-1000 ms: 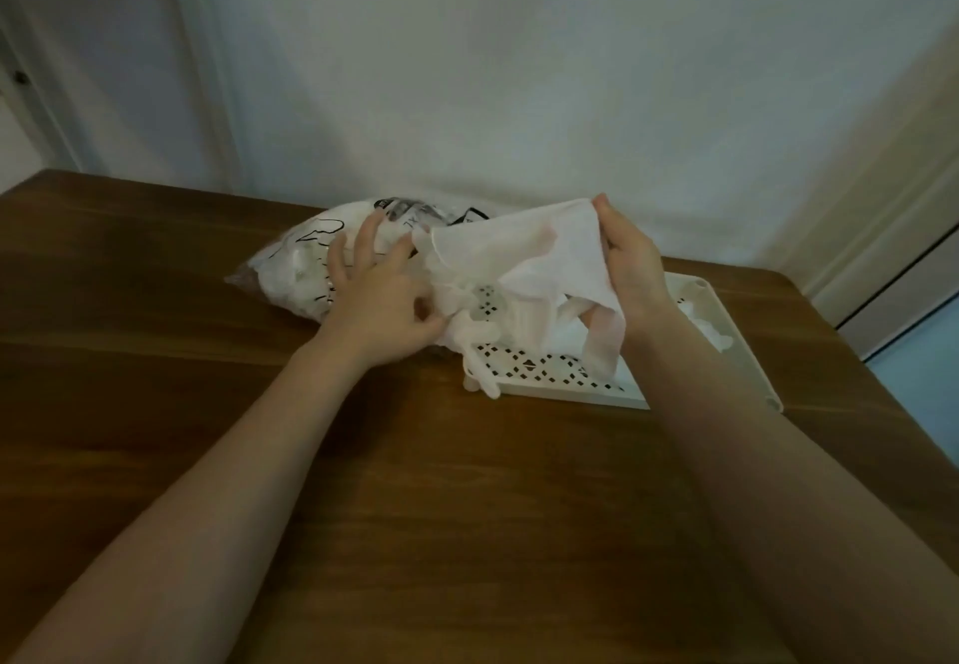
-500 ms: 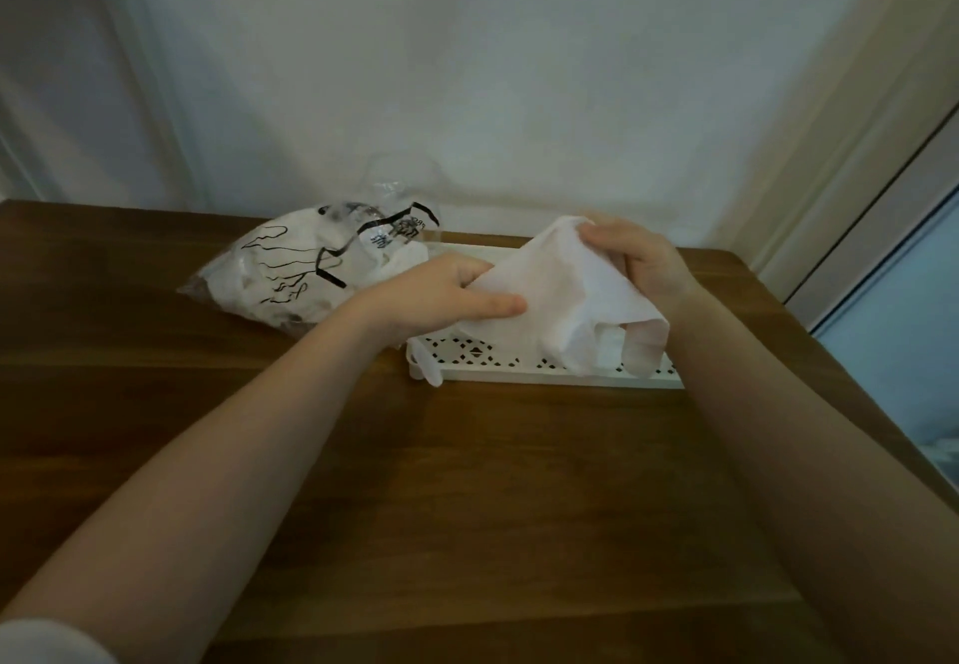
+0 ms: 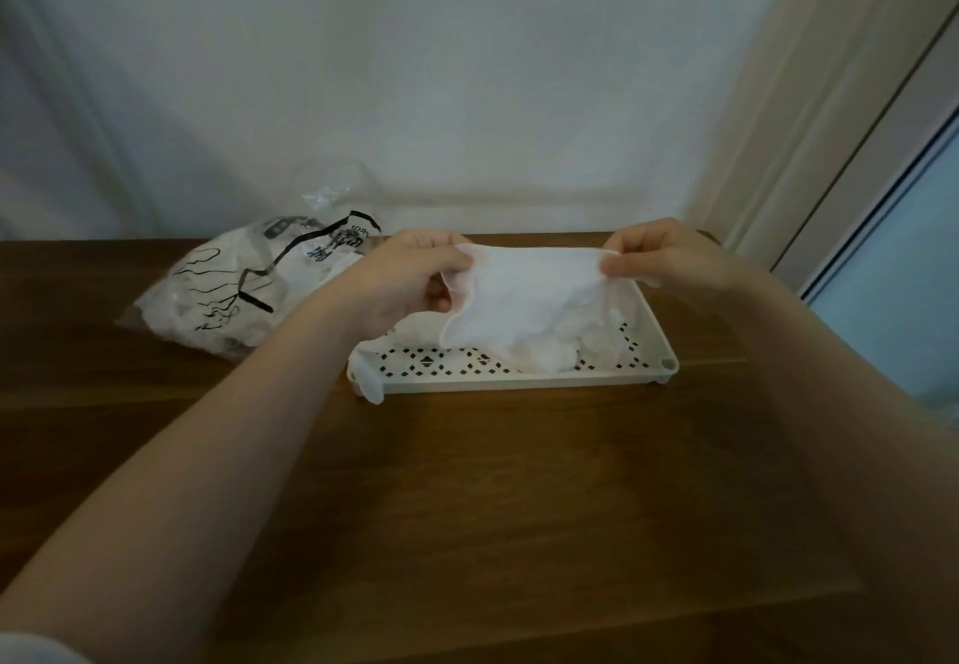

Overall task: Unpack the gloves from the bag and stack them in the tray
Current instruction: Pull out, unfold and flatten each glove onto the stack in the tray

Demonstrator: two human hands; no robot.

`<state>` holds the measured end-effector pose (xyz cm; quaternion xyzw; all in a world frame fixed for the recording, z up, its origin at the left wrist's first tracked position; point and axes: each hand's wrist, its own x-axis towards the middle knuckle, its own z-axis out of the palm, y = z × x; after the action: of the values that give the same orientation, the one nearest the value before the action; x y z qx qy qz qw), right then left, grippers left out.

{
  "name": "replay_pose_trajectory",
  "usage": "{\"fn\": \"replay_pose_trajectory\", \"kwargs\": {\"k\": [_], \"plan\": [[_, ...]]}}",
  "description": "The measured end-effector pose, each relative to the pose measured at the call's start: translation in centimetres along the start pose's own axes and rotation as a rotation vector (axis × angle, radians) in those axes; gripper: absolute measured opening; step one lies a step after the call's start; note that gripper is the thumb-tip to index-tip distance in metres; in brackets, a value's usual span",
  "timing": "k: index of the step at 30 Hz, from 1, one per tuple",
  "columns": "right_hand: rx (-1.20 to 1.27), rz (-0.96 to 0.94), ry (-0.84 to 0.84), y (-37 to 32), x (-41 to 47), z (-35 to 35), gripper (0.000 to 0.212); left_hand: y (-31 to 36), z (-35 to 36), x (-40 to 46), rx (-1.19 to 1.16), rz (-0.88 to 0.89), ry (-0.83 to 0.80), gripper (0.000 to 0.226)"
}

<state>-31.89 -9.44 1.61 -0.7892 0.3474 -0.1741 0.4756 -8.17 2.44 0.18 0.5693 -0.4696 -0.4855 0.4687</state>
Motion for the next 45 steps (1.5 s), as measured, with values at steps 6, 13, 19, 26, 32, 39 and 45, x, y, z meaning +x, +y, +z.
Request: {"fn": "replay_pose_trajectory", "kwargs": {"k": [6,13,19,26,32,39,45], "plan": [[0.372,-0.008,-0.104,-0.4,0.2,-1.0,0.013,0.3,-0.5,0.9,0.145,-0.056,-0.003,0.015],[-0.531,0.151,0.024,2.4,5.0,1.1,0.015,-2.1,-0.9,4.0,0.793,-0.030,0.303,0.014],[-0.569,0.218,0.209,4.3,7.4,2.3,0.013,-3.5,-0.7,5.7,1.057,0.019,0.358,0.025],[-0.923,-0.200,0.396,2.4,5.7,5.6,0.031,-4.1,-0.4,6.1,1.231,0.012,0.443,0.042],[-0.828,-0.247,-0.053,2.8,5.1,9.8,0.026,-3.3,1.8,4.7,1.301,0.453,0.212,0.032],[-0.885,-0.132,0.022,3.7,4.9,8.5,0.050,-4.7,1.4,4.4,1.499,0.123,0.012,0.034],[-0.681,0.113,0.059,5.0,3.8,6.6,0.023,-5.7,0.8,3.9,1.744,0.012,0.036,0.058]]}}
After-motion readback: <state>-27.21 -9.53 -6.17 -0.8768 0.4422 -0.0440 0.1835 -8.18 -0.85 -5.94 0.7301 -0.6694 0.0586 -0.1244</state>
